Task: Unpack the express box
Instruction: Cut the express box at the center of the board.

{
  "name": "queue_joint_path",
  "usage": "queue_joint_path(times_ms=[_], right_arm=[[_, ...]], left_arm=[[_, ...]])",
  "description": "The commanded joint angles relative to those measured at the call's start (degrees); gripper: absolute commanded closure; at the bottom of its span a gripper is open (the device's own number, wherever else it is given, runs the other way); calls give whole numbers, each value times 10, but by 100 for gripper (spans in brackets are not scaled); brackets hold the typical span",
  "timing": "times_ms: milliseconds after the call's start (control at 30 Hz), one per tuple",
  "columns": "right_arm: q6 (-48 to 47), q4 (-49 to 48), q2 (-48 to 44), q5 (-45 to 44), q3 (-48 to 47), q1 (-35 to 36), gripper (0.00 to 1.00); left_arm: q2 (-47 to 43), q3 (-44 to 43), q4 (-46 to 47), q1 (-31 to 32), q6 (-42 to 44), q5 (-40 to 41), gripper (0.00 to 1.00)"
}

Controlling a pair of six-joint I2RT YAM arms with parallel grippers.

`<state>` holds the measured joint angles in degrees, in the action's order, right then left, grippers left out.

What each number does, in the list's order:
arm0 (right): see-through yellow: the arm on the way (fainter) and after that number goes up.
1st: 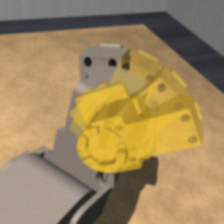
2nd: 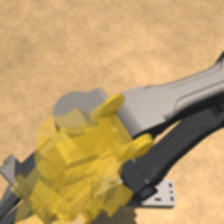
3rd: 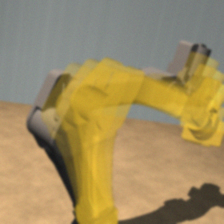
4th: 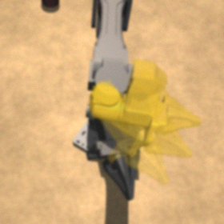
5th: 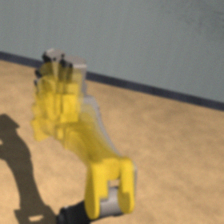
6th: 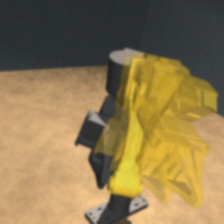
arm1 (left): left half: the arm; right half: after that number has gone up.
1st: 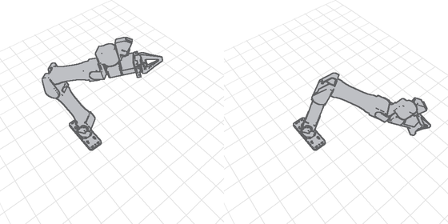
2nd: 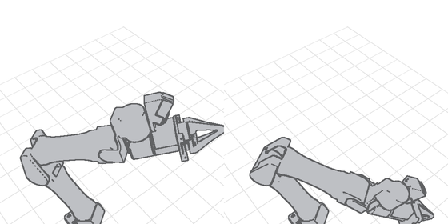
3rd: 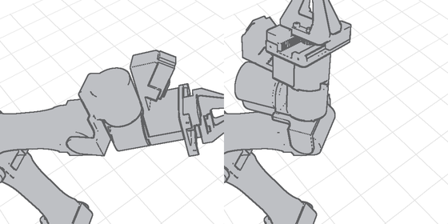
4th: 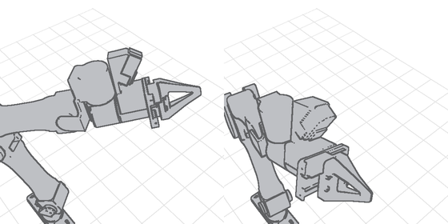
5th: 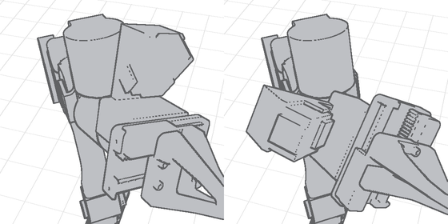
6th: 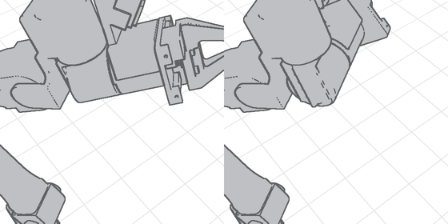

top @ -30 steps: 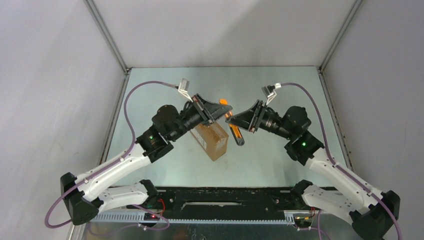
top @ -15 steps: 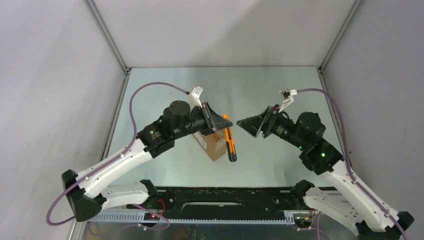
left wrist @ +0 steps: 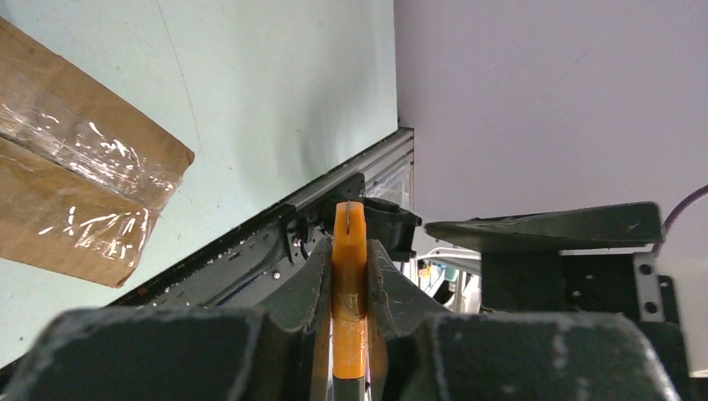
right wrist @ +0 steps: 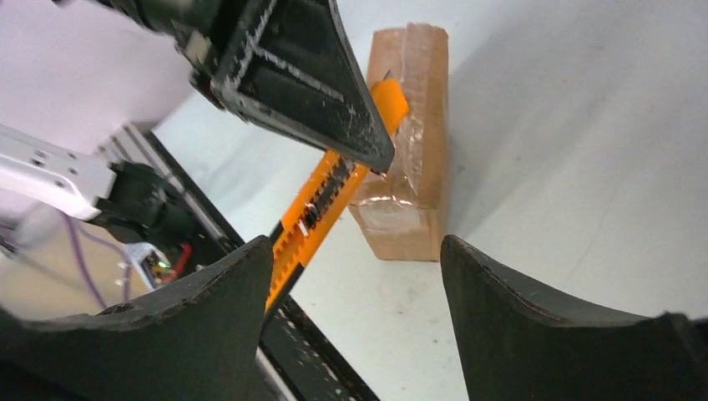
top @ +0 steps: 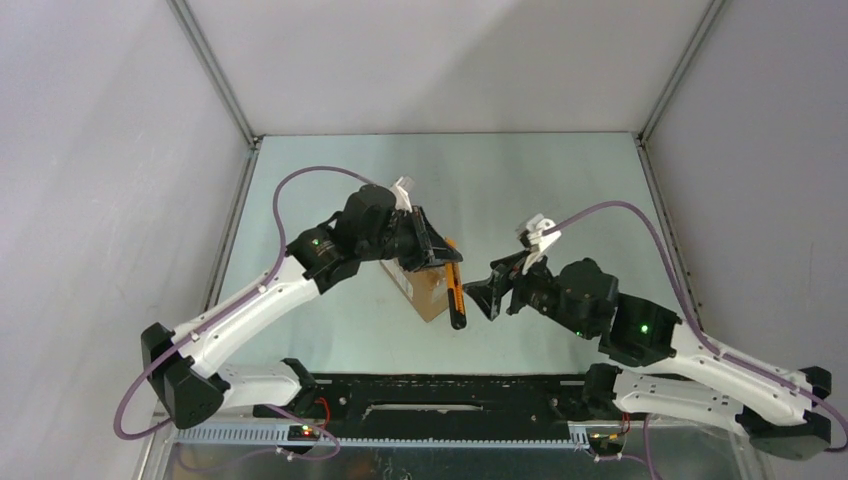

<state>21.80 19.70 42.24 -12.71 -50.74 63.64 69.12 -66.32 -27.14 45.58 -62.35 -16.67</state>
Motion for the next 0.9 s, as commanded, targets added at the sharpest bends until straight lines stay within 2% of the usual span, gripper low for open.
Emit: queue_joint_path(times_ms=[0,333,567,867], right_arm=[[-67,10,26,-110,-22,49,25],[-75,-3,43,-166,-22,74,25],[-74,-29,56,-159,-23,75,25],[-18,-15,33,-129,-23,74,25]], left_arm=[[4,-44,-7,-9,-19,-42,100],[8,-45,-9,-13,-23,-49,100],[6,-43,-9,-13,-24,-46,100],[-10,-18,15,-22,-40,-28,100]])
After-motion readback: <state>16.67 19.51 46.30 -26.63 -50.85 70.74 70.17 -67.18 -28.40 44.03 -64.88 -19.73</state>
